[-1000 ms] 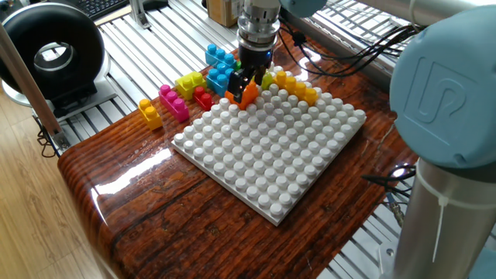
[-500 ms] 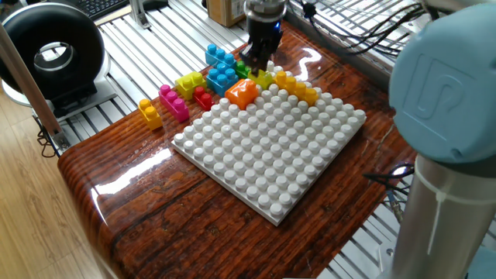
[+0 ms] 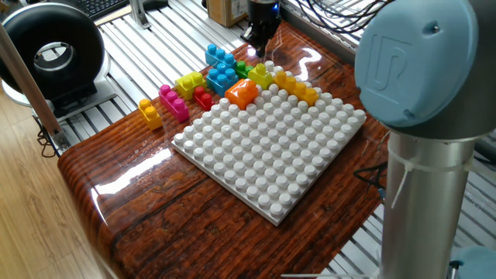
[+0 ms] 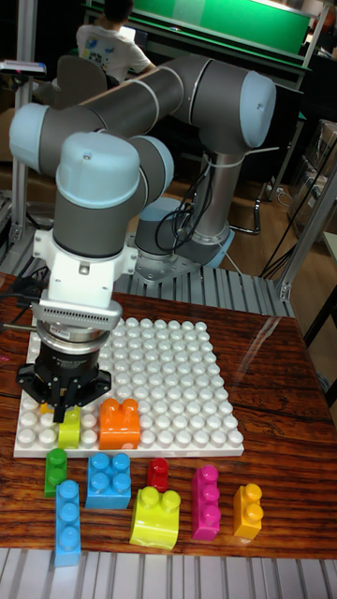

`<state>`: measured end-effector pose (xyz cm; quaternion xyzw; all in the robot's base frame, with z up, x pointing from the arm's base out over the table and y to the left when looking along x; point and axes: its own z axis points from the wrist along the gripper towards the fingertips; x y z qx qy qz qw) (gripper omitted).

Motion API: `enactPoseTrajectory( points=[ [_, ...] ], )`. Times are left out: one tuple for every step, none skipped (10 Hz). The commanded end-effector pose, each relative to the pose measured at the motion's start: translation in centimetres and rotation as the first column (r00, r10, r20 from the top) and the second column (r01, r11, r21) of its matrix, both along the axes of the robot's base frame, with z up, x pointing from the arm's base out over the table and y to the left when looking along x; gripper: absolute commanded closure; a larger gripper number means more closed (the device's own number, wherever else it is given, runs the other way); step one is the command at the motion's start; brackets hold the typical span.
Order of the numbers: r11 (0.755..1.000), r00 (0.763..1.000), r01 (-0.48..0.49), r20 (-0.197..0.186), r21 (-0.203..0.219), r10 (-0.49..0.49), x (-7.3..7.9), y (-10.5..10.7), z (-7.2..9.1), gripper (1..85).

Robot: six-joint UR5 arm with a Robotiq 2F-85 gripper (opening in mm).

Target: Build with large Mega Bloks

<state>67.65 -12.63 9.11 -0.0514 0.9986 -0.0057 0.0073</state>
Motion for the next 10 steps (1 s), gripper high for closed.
enactPoseTrajectory(
  points=[
    [0.999, 0.999, -0.017, 0.028, 0.029, 0.016, 1.59, 0.28, -0.64, 84.7],
    [1.0, 0.999, -0.017, 0.028, 0.026, 0.016, 1.67, 0.19, -0.76, 84.7],
    [1.0, 0.999, -0.018, 0.028, 0.023, 0.018, 1.73, 0.05, -0.82, 84.7],
    [0.999, 0.999, -0.018, 0.031, 0.028, 0.017, 1.87, 0.14, -0.89, 84.7],
    [0.999, 0.999, -0.018, 0.033, 0.029, 0.017, 1.95, 0.18, -0.93, 84.7],
    [0.999, 0.999, -0.02, 0.033, 0.027, 0.019, 1.99, 0.14, -0.98, 84.7],
    [0.999, 0.999, -0.021, 0.033, 0.026, 0.021, 2.03, 0.09, -1.03, 84.7],
    [0.999, 0.999, -0.023, 0.033, 0.026, 0.022, 2.05, 0.06, -1.08, 84.7],
    [0.999, 0.999, -0.021, 0.033, 0.024, 0.021, 2.07, 0.02, -1.1, 84.7],
    [0.999, 0.999, -0.02, 0.033, 0.026, 0.019, 2.07, 0.09, -1.08, 84.7]
  ],
)
